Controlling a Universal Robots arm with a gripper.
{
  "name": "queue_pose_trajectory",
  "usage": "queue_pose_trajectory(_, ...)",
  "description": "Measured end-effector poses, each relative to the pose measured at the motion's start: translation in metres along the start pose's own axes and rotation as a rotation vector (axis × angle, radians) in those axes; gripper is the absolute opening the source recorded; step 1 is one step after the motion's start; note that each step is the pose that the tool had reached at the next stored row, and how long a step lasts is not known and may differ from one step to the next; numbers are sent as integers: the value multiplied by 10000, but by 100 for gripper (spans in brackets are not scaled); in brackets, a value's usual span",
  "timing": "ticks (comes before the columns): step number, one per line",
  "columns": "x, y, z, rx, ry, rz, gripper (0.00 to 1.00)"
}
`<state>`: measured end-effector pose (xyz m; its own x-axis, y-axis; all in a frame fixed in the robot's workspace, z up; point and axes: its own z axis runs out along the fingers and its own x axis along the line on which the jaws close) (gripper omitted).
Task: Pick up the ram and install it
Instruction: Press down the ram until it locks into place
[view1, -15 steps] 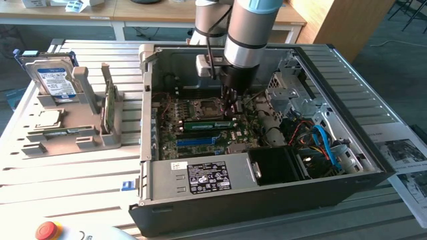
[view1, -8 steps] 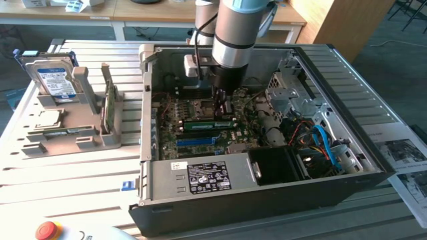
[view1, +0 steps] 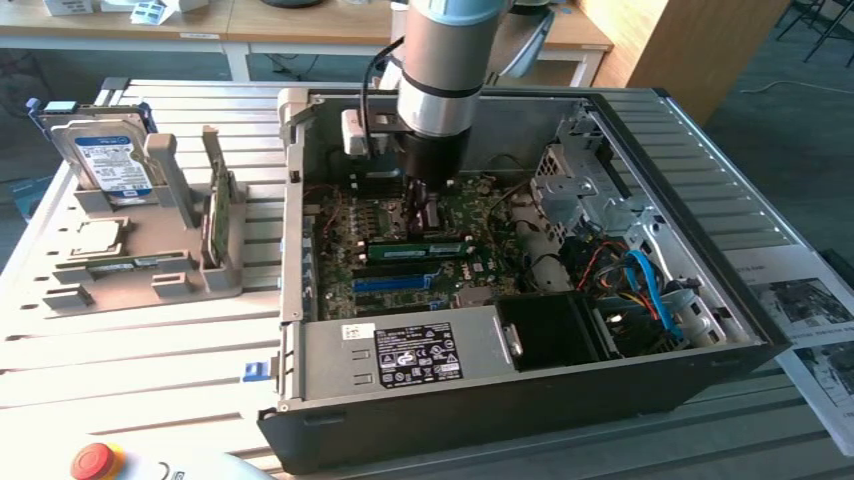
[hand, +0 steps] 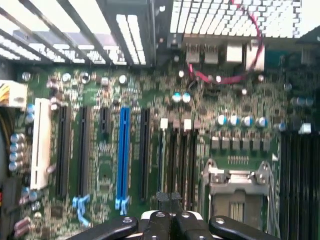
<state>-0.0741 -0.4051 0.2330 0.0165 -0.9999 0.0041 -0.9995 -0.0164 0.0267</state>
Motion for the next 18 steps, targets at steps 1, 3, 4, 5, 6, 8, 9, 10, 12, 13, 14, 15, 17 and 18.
queue_pose_trajectory(1, -2, 22, 2, 0, -1, 0, 10)
queue_pose_trajectory(3, -2, 28, 2, 1, 0, 1, 10)
queue_pose_trajectory(4, -2, 28, 2, 1, 0, 0, 10)
queue_pose_trajectory(5, -2, 28, 2, 0, 1, 0, 10)
queue_pose_trajectory(6, -1, 29, 2, 0, 0, -1, 10)
queue_pose_trajectory(8, 11, 28, 4, 0, 1, -2, 10)
queue_pose_trajectory(9, 16, 29, 6, 0, 1, -1, 10)
queue_pose_trajectory(10, 23, 29, 7, 0, 1, -1, 10)
queue_pose_trajectory(12, 32, 29, 8, 1, -1, 0, 10)
queue_pose_trajectory(13, 31, 29, 8, 0, 0, 1, 10)
queue_pose_trajectory(14, 32, 29, 8, 0, 0, 1, 10)
queue_pose_trajectory(15, 32, 29, 8, 0, 0, 1, 10)
queue_pose_trajectory(17, 32, 29, 18, 1, -1, -1, 10)
queue_pose_trajectory(18, 33, 28, 26, 0, 0, -1, 10)
